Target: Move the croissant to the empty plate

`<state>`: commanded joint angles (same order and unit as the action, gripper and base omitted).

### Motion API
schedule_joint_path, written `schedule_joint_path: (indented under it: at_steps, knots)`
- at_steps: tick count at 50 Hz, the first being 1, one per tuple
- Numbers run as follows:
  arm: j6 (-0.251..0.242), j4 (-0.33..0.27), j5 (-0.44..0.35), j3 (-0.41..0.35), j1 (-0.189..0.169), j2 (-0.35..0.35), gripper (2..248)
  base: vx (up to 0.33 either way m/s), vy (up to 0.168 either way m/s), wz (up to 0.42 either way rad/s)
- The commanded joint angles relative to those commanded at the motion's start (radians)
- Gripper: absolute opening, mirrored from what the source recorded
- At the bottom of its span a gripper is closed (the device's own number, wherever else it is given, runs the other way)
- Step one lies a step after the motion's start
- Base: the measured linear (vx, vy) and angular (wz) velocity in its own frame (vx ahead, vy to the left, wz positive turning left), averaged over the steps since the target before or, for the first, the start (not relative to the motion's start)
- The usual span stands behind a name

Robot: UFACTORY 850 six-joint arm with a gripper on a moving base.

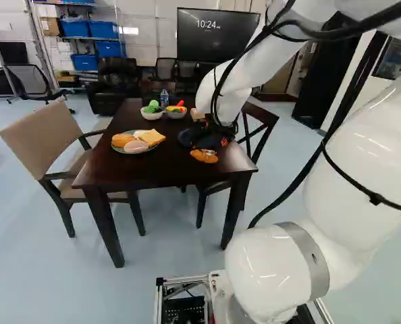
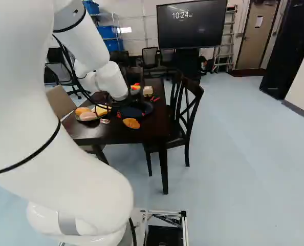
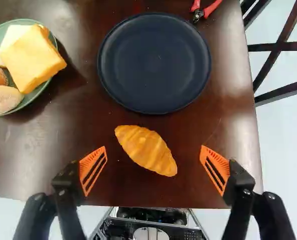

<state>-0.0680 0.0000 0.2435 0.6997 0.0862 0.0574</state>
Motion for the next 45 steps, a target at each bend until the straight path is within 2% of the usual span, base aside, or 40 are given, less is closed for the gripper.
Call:
schedule_joint_path:
  at_steps: [17,25,45]
  knots:
    - [-0.177,0.000,0.174,0.033,-0.003,0.018,247,0.000,0.000,0.000]
    - [-0.259,0.000,0.246,0.048,-0.004,0.003,247,0.000,0.000,0.000]
    - [-0.469,0.000,0.373,0.086,-0.007,-0.035,247,0.000,0.000,0.000]
